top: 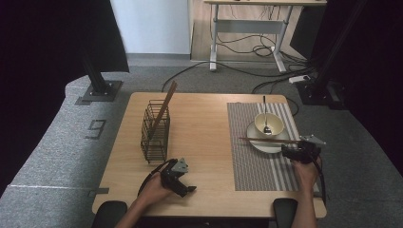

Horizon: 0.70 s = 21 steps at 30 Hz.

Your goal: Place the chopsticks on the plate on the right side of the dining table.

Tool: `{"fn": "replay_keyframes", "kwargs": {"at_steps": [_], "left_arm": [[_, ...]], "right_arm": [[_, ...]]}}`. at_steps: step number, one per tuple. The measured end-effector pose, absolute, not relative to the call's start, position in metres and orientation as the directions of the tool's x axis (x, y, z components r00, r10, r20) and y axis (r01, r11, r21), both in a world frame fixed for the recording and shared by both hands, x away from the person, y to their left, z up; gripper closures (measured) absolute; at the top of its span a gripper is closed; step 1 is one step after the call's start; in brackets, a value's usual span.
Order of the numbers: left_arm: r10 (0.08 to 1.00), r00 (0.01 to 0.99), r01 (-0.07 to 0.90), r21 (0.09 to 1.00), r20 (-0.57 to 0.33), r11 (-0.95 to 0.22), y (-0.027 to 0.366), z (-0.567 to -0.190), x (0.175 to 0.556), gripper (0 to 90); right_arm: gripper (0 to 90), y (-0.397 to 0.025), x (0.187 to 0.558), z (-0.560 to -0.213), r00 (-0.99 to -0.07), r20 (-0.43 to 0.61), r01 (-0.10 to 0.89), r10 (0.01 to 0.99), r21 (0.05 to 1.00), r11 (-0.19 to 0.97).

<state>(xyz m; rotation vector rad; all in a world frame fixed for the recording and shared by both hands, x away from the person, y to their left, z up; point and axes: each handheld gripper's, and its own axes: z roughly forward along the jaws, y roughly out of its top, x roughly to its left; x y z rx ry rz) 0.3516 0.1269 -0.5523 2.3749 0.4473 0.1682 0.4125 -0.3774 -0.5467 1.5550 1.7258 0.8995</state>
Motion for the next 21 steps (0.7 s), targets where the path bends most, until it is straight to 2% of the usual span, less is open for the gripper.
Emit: {"fn": "replay_keyframes", "kwargs": {"at_steps": [21], "left_arm": [[0.360, 0.933, 0.269, 0.669, -0.002, -0.693, 0.1269, -0.5524, 0.3519, 4.8]], "right_arm": [[3.1, -0.3740, 0.4142, -0.5481, -0.134, -0.005, 0.561, 0.991, 0.824, 0.080]]}}
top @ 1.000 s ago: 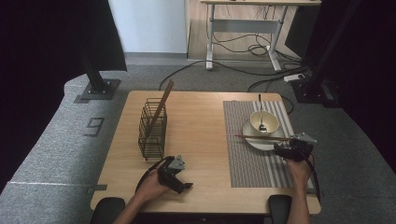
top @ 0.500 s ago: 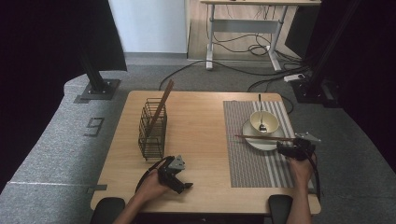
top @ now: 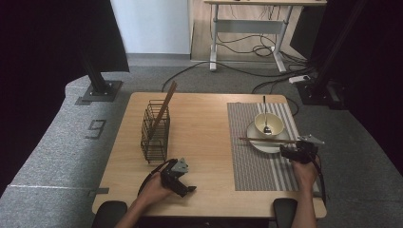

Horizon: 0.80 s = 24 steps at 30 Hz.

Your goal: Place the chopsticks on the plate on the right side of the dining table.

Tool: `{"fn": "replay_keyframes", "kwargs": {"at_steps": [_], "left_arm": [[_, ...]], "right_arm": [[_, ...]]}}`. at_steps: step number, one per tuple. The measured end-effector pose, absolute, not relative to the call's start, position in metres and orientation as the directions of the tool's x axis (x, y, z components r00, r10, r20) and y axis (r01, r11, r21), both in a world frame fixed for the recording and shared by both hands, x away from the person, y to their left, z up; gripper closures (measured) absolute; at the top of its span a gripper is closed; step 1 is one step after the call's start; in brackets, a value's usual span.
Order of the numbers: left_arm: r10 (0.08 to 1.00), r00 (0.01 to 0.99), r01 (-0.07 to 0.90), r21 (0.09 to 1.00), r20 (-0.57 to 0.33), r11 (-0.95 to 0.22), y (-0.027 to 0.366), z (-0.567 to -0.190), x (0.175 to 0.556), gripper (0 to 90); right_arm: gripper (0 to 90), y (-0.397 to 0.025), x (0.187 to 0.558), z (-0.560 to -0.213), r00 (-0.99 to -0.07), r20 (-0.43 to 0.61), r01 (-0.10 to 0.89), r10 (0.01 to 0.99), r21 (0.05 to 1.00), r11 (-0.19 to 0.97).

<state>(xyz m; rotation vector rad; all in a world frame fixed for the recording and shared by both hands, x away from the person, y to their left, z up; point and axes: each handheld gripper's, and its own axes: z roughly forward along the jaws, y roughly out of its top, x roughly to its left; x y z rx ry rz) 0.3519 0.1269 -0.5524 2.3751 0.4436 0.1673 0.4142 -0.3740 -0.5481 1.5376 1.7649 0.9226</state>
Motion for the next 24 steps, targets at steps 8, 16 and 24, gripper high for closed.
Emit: {"fn": "replay_keyframes", "kwargs": {"at_steps": [8, 16, 24], "left_arm": [[0.360, 0.933, 0.269, 0.668, -0.002, -0.694, 0.1268, -0.5524, 0.3519, 4.7], [0.359, 0.933, 0.268, 0.668, -0.002, -0.694, 0.1268, -0.5523, 0.3520, 4.7], [0.359, 0.933, 0.268, 0.668, -0.002, -0.694, 0.1268, -0.5524, 0.3520, 4.7]], "right_arm": [[3.4, -0.3727, 0.4150, -0.5486, -0.147, -0.002, 0.563, 0.989, 0.822, 0.086], [3.3, -0.3723, 0.4156, -0.5488, -0.150, -0.002, 0.565, 0.989, 0.820, 0.087], [1.9, -0.3739, 0.4111, -0.5444, -0.157, -0.013, 0.562, 0.987, 0.821, 0.100]]}}
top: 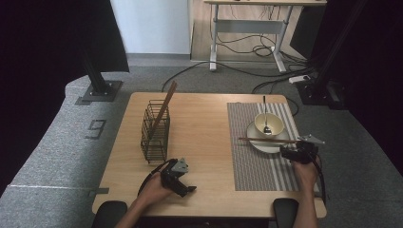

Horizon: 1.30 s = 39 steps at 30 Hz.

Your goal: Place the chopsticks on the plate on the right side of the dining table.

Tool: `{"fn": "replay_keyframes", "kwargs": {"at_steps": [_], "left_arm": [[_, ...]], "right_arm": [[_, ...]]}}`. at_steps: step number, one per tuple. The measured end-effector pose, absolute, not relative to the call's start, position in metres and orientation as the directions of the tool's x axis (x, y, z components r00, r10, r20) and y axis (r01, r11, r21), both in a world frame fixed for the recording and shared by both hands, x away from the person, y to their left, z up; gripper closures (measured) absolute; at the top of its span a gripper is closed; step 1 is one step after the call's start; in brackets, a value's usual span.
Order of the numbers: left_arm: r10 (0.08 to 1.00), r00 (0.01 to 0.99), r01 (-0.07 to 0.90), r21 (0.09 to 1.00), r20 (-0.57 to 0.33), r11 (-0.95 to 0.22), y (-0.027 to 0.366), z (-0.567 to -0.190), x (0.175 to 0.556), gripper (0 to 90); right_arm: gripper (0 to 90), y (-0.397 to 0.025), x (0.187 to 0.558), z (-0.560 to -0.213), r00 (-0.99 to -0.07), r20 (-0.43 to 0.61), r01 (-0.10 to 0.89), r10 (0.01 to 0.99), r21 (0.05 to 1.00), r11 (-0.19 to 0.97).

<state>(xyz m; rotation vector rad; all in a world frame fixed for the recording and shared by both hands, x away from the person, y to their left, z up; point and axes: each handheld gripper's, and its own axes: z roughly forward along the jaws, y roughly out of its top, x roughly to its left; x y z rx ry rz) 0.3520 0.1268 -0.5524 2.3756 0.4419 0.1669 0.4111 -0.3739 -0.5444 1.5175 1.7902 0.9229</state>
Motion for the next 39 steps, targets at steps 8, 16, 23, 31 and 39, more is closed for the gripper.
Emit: {"fn": "replay_keyframes", "kwargs": {"at_steps": [8, 16, 23, 31, 39], "left_arm": [[0.361, 0.933, 0.270, 0.669, -0.003, -0.693, 0.127, -0.552, 0.352, 4.7], [0.370, 0.929, 0.277, 0.668, -0.003, -0.691, 0.127, -0.553, 0.352, 4.0], [0.373, 0.928, 0.279, 0.665, 0.000, -0.693, 0.127, -0.552, 0.352, 3.4], [0.376, 0.927, 0.281, 0.665, 0.000, -0.692, 0.127, -0.553, 0.352, 3.0], [0.376, 0.927, 0.280, 0.665, 0.001, -0.693, 0.127, -0.553, 0.352, 2.9]], "right_arm": [[0.0, -0.374, 0.396, -0.534, -0.197, -0.034, 0.555, 0.980, 0.820, 0.140], [0.0, -0.367, 0.373, -0.523, -0.271, -0.061, 0.563, 0.961, 0.800, 0.209], [0.0, -0.355, 0.341, -0.511, -0.319, -0.094, 0.562, 0.943, 0.783, 0.268], [0.0, -0.323, 0.314, -0.491, -0.404, -0.075, 0.526, 0.912, 0.797, 0.298], [0.0, -0.269, 0.317, -0.485, -0.538, -0.012, 0.488, 0.843, 0.811, 0.323]]}}
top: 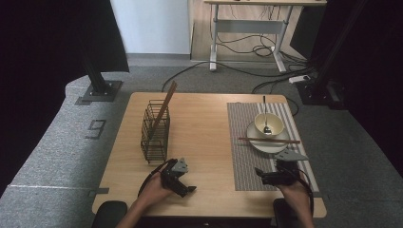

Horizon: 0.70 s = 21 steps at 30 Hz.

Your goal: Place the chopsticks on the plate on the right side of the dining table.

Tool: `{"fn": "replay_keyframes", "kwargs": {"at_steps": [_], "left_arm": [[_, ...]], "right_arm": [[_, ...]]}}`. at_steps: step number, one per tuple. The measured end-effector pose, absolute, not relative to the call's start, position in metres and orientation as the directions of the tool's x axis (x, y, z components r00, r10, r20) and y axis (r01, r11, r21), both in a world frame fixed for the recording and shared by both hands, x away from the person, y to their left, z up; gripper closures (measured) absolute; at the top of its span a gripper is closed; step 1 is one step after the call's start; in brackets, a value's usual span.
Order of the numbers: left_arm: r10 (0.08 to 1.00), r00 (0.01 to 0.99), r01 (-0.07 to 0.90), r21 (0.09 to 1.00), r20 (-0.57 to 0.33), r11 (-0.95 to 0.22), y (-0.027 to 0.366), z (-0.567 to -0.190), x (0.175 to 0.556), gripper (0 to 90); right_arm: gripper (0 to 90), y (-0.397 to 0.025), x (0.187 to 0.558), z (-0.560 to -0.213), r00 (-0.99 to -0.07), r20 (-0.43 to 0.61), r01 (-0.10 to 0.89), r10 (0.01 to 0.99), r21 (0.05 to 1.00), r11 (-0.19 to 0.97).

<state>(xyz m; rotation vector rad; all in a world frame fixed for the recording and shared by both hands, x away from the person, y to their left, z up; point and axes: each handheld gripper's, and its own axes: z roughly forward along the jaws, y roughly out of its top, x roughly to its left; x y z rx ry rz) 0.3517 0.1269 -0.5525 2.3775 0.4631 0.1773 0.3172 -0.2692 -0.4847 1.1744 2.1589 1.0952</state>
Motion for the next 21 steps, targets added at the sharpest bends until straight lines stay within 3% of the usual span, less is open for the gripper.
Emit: {"fn": "replay_keyframes", "kwargs": {"at_steps": [7, 18, 21], "left_arm": [[0.376, 0.927, 0.281, 0.665, -0.001, -0.692, 0.127, -0.553, 0.352, 2.8], [0.376, 0.926, 0.283, 0.666, -0.004, -0.691, 0.126, -0.553, 0.351, 2.3], [0.376, 0.927, 0.283, 0.665, -0.004, -0.691, 0.126, -0.553, 0.351, 2.2]], "right_arm": [[0.0, -0.239, 0.337, -0.503, -0.578, -0.009, 0.502, 0.816, 0.784, 0.365], [0.0, -0.231, 0.360, -0.551, -0.568, 0.028, 0.563, 0.823, 0.743, 0.363], [0.0, -0.228, 0.361, -0.558, -0.570, -0.016, 0.554, 0.821, 0.730, 0.399]]}}
